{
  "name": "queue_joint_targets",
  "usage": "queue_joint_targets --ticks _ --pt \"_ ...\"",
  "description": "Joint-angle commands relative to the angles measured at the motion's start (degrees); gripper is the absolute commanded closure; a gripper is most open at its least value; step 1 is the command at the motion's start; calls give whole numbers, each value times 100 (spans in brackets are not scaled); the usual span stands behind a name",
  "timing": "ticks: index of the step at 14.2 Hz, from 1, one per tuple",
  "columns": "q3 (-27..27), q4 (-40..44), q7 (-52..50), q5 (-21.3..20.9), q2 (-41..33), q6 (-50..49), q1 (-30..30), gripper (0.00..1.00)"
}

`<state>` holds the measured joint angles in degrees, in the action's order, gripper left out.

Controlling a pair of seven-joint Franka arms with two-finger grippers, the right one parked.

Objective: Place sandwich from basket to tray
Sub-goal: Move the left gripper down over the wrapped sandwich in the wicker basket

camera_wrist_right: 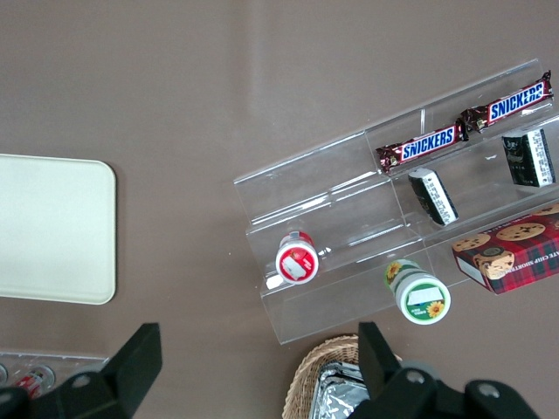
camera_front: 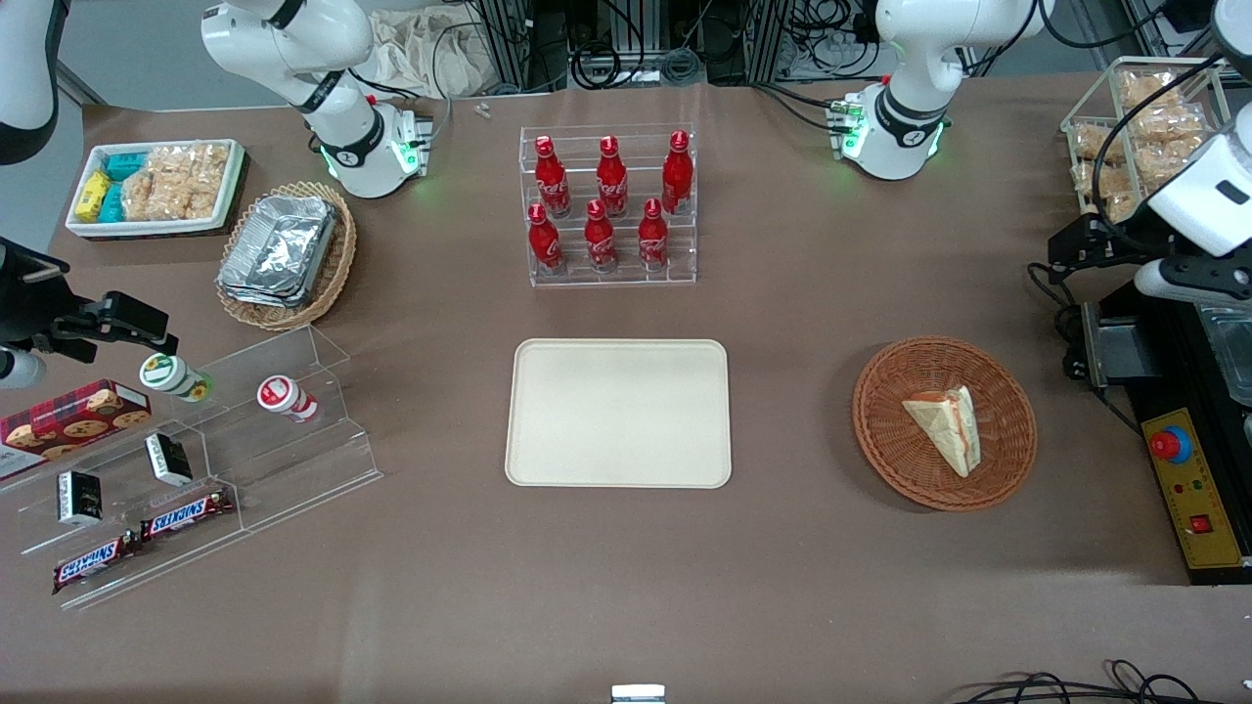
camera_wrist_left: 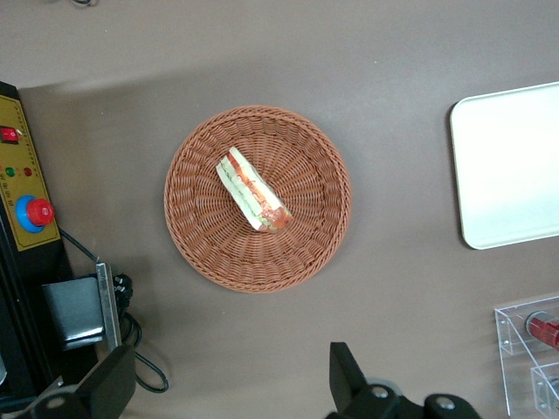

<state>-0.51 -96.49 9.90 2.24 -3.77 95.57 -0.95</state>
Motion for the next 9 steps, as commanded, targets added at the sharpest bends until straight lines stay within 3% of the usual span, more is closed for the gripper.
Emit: queue_joint_targets --ticks 1,4,9 --pt "7 368 -120 30 289 -398 -54 0" --pt "-19 551 -129 -13 543 -390 -107 0" --pt "-63 246 -1253 -84 922 -67 -133 0"
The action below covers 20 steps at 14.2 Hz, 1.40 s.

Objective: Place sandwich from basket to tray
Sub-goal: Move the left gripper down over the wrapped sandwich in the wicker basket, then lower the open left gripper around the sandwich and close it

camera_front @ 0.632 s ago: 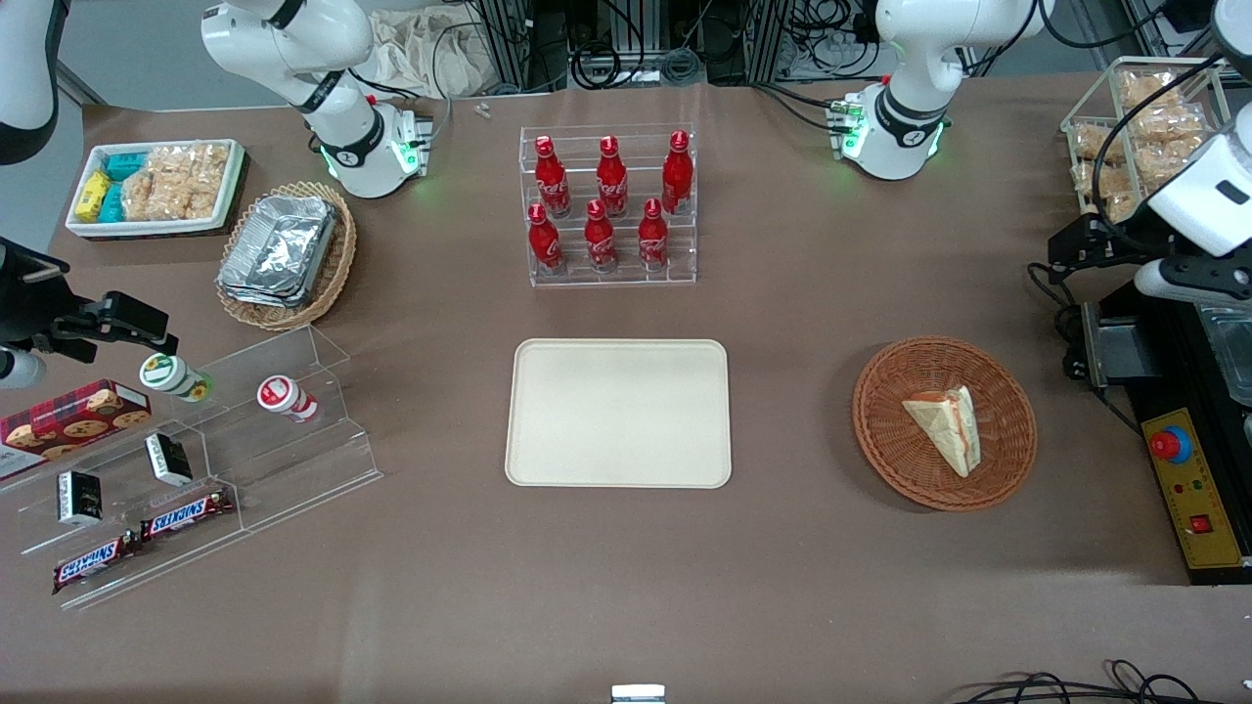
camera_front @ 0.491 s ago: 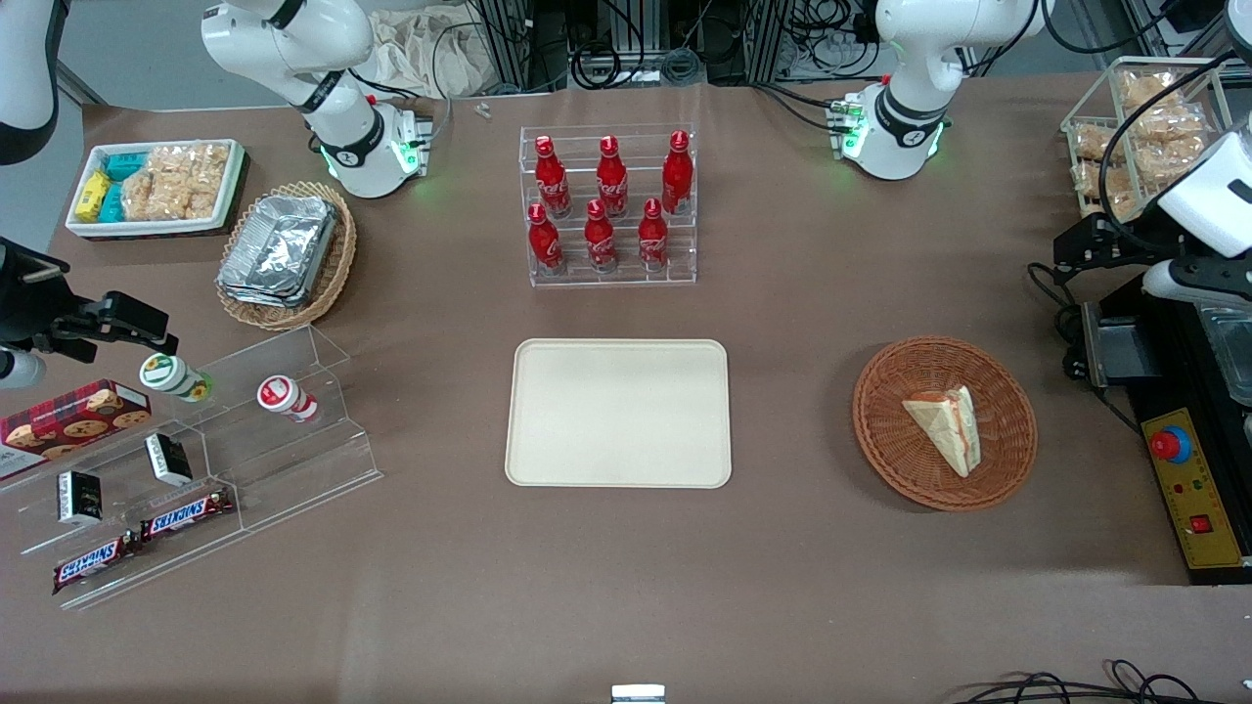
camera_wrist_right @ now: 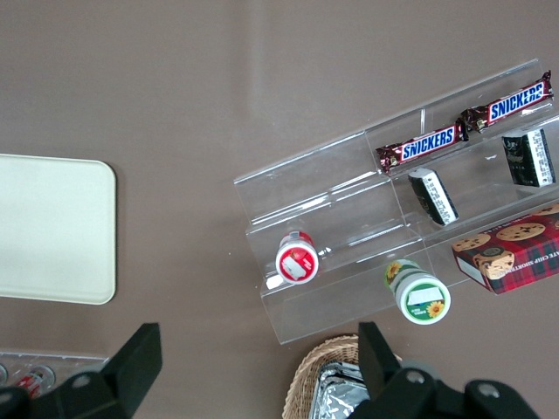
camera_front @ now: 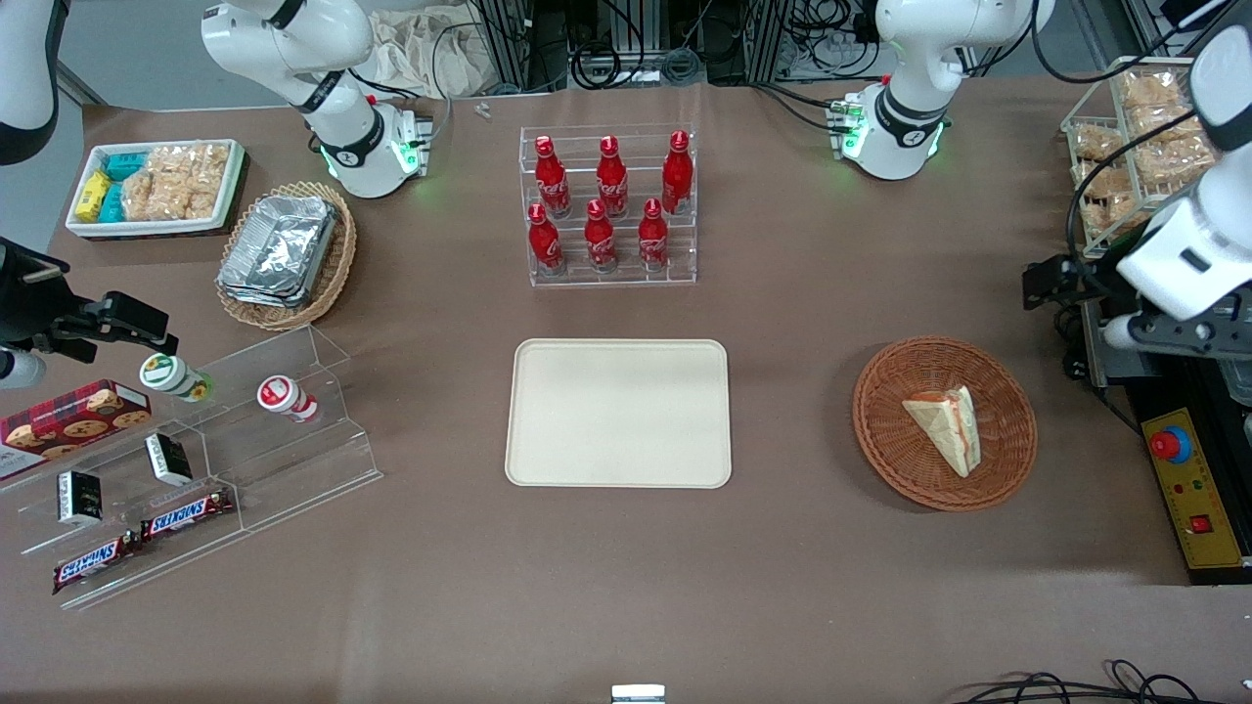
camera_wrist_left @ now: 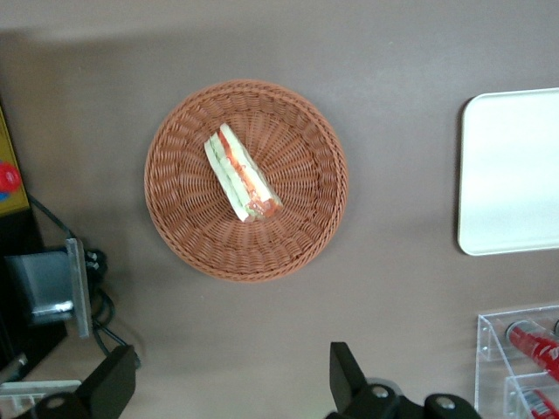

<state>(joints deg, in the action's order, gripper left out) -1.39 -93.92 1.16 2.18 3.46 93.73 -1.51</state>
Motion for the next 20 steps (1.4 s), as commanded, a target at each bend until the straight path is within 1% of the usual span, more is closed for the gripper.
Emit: queue_joint_targets --ticks 1,3,5,7,10,13,15,20 --pt "25 -247 -572 -69 164 354 -78 0" --pt "25 -695 -1107 -34 128 820 -78 0" --pt "25 -1187 -1660 -25 154 1530 -69 0" --pt "25 -1749 -2660 -16 181 2364 -69 0" --pt "33 -2401 -2928 -25 373 3675 -60 0" --pt "42 -2420 -3481 -69 812 4169 -60 0" --pt "33 -2429 -3518 -69 1050 4521 -60 0" --pt "42 -2394 -3597 -51 1306 4671 -43 0"
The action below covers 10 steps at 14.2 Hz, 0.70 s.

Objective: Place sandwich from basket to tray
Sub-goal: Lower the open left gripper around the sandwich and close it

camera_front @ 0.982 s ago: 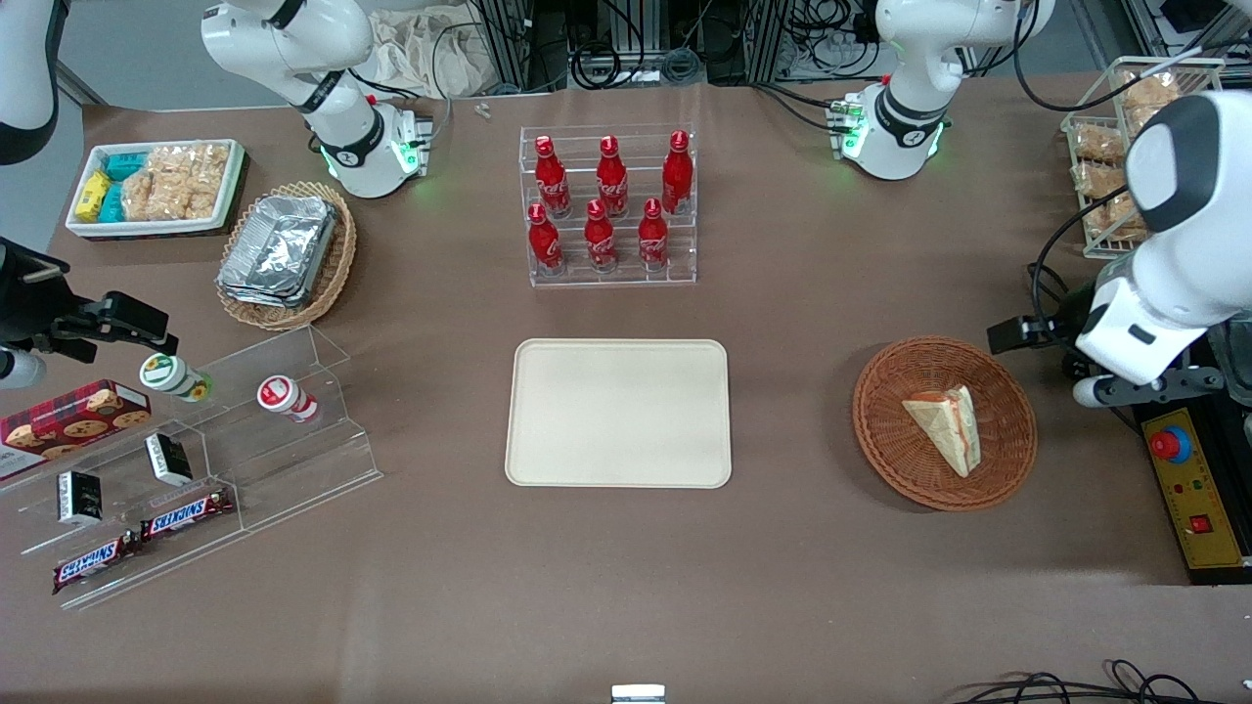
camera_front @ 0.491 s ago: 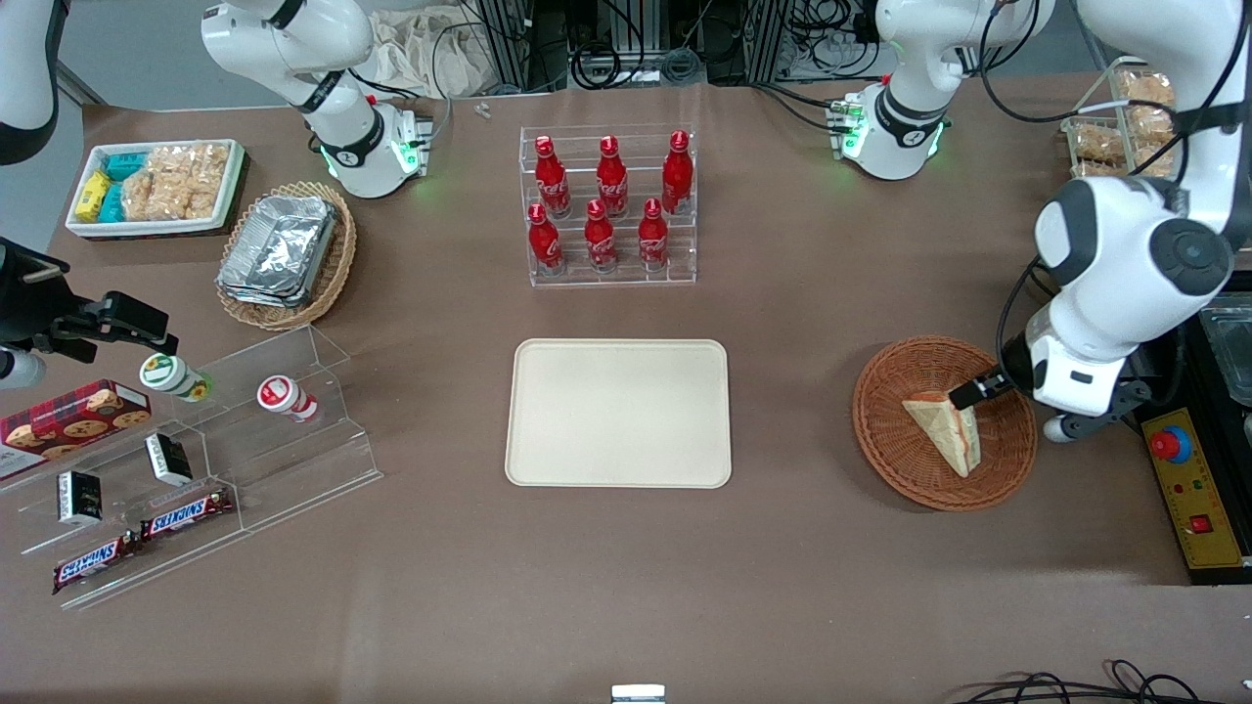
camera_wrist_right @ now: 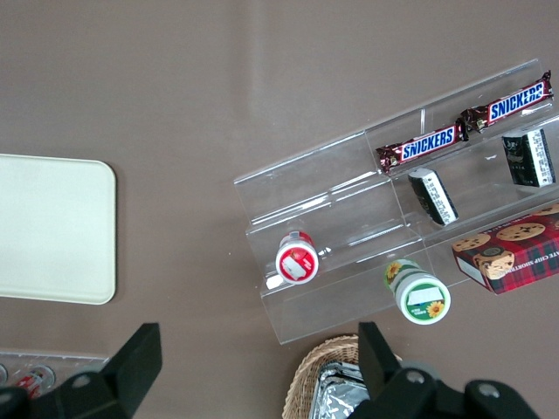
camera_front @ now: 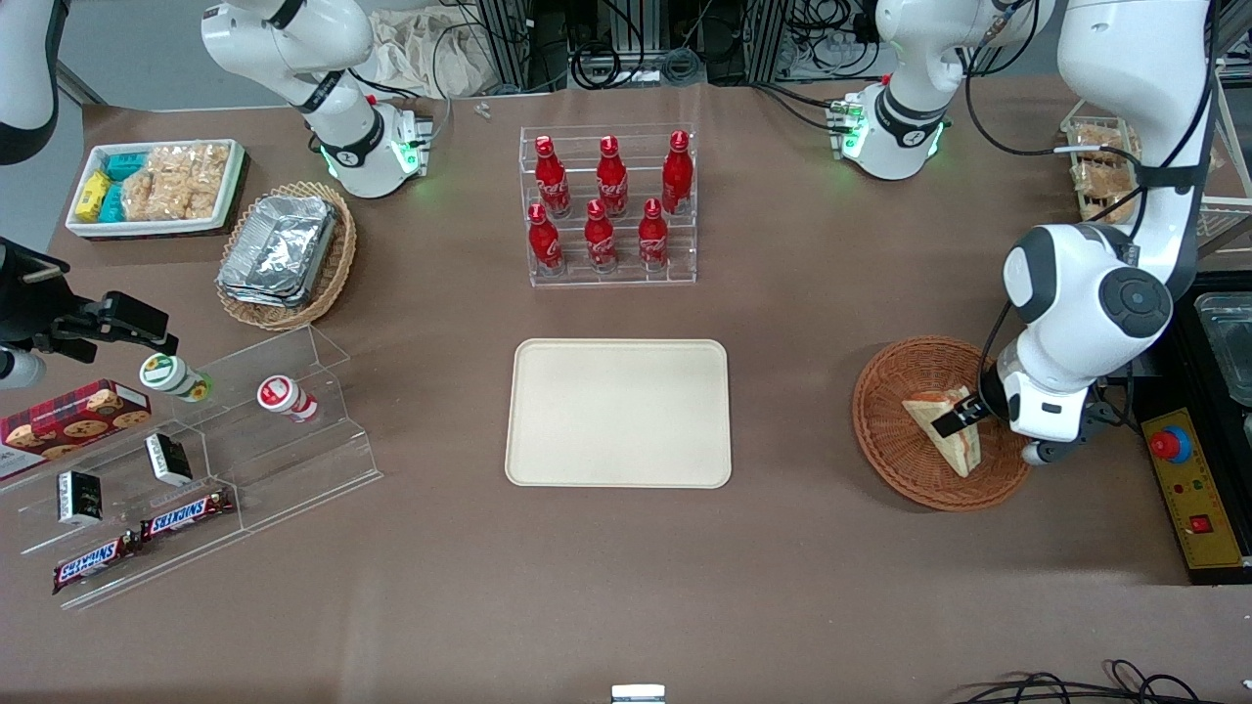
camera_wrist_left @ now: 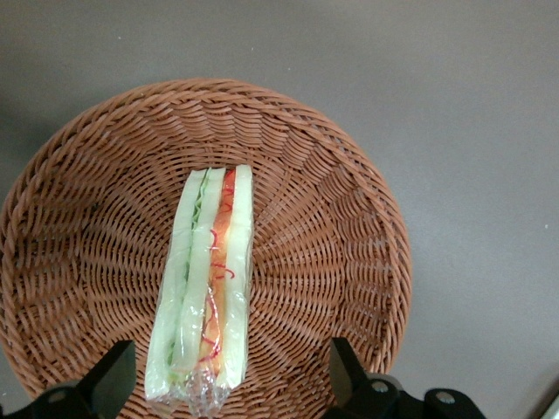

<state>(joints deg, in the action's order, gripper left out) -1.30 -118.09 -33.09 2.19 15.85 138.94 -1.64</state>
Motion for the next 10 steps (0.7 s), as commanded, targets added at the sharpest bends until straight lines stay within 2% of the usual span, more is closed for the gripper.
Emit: queue_joint_targets --ticks 1,10 --pt "42 -3 -172 -52 119 186 -30 0" --pt "60 -91 -259 -52 603 415 -3 0"
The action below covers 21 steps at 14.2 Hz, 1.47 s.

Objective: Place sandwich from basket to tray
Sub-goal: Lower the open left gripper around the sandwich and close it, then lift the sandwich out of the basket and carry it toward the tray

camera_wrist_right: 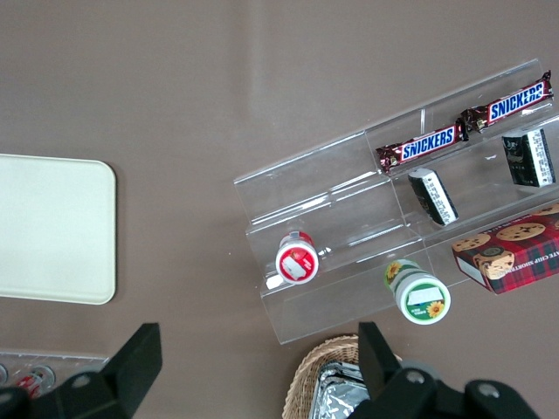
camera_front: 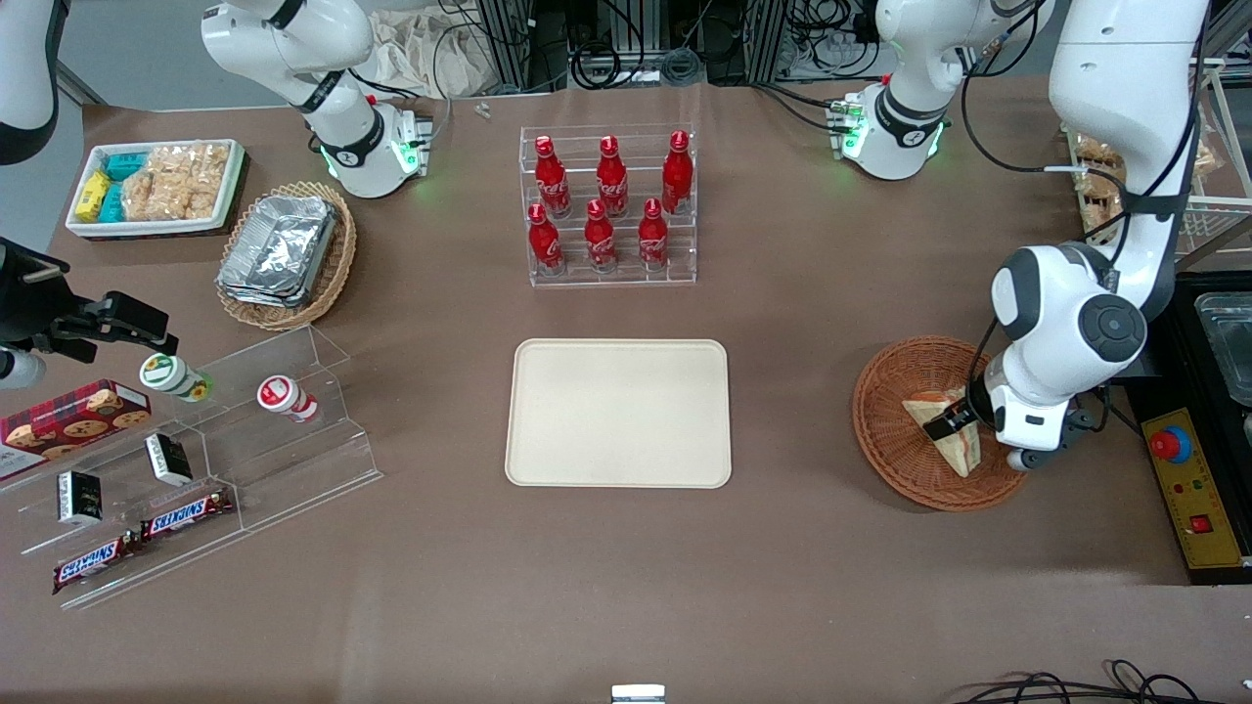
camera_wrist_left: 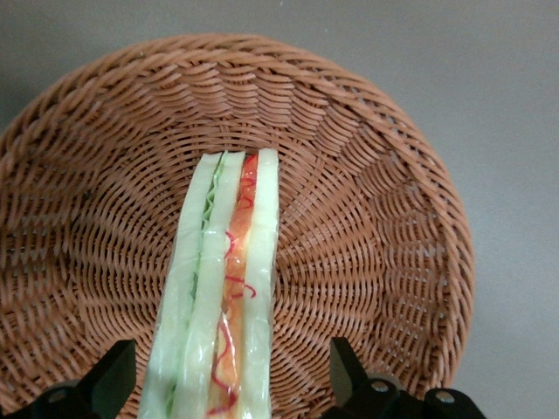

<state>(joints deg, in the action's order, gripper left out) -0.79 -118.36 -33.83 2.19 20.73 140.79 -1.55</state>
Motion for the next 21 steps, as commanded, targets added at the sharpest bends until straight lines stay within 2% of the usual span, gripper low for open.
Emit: queue_joint_targets --ticks 1,2,4,9,11,13,17,19,21 --pt "9 -56 -220 -52 159 281 -12 0" --pt "9 -21 -272 -52 186 291 -20 18" --pt "9 6 -623 -78 186 291 -47 100" --pt "9 41 -651 -87 116 247 -73 100" --pt "9 41 -651 -87 -120 11 -65 100" --pt "9 364 -651 -87 -410 -873 -56 100" --pt "-17 1681 -598 -113 -727 -3070 -64 100" --pt "-218 2401 -292 -489 -789 -3994 -178 100" --pt "-543 3385 -45 -570 -746 -5109 -249 100"
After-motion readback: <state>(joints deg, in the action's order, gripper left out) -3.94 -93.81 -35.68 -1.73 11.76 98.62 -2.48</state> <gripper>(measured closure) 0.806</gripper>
